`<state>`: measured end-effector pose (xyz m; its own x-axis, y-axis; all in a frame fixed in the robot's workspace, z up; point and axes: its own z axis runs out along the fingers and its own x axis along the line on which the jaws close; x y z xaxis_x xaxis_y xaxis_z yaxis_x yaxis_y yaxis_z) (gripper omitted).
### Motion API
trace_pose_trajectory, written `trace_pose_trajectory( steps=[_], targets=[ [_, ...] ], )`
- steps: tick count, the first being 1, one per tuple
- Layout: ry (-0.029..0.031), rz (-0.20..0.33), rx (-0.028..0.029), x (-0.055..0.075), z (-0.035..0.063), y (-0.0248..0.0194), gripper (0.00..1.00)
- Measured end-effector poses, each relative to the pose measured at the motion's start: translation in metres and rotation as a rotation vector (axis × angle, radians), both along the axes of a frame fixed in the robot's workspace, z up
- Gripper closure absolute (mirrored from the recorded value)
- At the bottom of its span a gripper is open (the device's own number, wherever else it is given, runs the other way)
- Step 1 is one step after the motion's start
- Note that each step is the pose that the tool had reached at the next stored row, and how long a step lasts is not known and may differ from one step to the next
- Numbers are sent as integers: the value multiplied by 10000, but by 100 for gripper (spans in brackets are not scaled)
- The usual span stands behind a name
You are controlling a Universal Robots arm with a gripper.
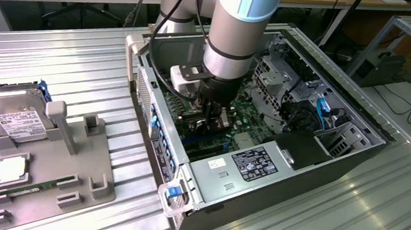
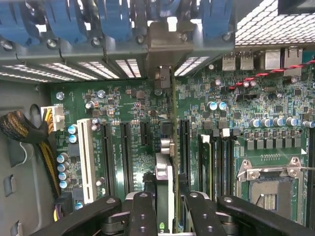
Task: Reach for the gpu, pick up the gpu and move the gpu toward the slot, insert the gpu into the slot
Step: 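Insert the gpu into the slot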
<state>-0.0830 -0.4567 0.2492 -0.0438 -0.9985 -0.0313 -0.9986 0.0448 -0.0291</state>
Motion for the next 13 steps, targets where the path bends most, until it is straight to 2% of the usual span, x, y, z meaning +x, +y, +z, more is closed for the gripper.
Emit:
trace_pose_trajectory(
  steps=[13],
  targets=[
    [1, -2, -12, -31, -1, -4, 73]
  ],
)
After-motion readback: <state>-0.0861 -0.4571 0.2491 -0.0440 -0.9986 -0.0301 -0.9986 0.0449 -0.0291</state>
